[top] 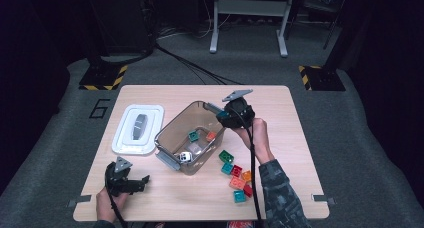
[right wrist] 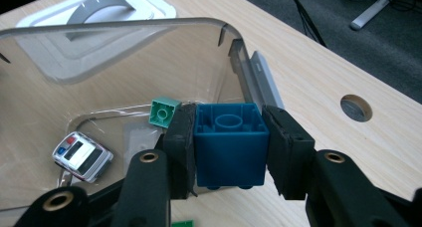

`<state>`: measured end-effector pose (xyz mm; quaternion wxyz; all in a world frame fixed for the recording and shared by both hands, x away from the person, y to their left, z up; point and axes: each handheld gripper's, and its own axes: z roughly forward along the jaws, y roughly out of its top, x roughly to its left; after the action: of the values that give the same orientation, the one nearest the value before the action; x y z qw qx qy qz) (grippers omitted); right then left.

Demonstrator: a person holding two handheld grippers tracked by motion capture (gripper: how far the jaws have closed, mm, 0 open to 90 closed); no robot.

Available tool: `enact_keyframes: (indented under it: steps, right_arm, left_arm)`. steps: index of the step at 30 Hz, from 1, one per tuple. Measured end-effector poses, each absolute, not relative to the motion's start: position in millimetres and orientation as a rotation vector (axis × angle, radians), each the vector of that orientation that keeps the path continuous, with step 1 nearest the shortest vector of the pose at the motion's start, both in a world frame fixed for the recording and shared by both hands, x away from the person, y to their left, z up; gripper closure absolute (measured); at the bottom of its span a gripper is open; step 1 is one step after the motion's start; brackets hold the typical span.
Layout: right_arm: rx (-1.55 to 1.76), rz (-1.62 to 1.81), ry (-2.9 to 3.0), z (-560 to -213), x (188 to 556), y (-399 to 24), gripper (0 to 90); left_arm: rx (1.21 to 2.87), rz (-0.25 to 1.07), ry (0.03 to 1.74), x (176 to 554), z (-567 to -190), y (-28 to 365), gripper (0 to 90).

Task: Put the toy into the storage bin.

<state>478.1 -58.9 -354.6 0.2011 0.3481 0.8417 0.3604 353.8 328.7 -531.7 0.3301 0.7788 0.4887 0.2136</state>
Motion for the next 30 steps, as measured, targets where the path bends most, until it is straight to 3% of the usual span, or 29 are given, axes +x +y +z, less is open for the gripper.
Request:
enact_keyframes:
  steps: [24, 30]
  right_arm:
    - [0.954, 0.88, 2.462, -384.4, 492.2, -36.4, 57.8]
    - [0.95, 0.907, 2.455, -379.8, 484.9, -38.7, 47.5]
  left_arm:
    - [2.037, 0.56, 1.278, 353.7, -531.7, 328.7, 2.8]
    - [2.035, 0.558, 1.278, 353.7, -531.7, 328.5, 2.8]
